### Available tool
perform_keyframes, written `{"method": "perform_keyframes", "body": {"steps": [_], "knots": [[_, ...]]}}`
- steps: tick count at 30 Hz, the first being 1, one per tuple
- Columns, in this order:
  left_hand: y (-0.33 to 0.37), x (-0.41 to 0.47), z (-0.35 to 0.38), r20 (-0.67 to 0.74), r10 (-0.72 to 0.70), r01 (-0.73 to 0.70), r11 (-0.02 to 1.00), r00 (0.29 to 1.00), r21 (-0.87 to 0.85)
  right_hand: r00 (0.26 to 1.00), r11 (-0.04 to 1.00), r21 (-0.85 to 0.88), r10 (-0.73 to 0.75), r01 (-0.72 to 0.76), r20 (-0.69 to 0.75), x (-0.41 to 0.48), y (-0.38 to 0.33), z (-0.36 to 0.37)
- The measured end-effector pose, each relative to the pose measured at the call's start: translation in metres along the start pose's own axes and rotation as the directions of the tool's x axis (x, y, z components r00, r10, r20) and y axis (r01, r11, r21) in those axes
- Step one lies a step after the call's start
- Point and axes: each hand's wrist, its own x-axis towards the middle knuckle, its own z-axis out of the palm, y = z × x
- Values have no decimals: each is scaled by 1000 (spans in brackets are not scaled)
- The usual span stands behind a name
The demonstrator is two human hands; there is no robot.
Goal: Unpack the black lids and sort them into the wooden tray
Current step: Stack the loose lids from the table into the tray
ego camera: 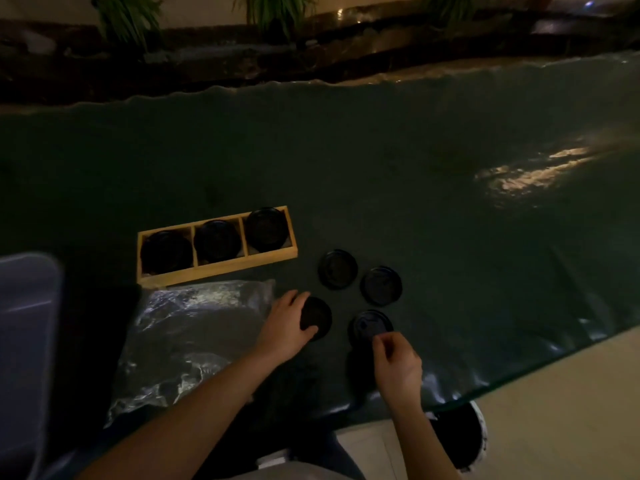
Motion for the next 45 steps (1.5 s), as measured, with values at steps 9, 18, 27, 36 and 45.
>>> {"method": "perform_keyframes", "body": {"steps": [9, 18, 27, 36, 45], "knots": [[-5, 21, 31, 2, -45, 44, 975, 999, 216, 997, 993, -117, 1, 8, 74, 9, 28, -4], [3, 2, 34, -30, -173, 167, 977, 985, -135, 995, 991, -133, 29, -17, 91, 32, 32, 4], [20, -5, 15, -11, -162, 121, 779, 987, -615, 998, 971, 241, -9, -7, 64, 28, 9, -6], [53, -10, 5, 41, 1, 27, 734, 999, -679, 966, 958, 148, -254, 246, 40, 29, -27, -17], [35, -2, 9, -118, -118, 23, 796, 986, -606, 961, 950, -144, -276, 276, 24, 80, -21, -9]]}}
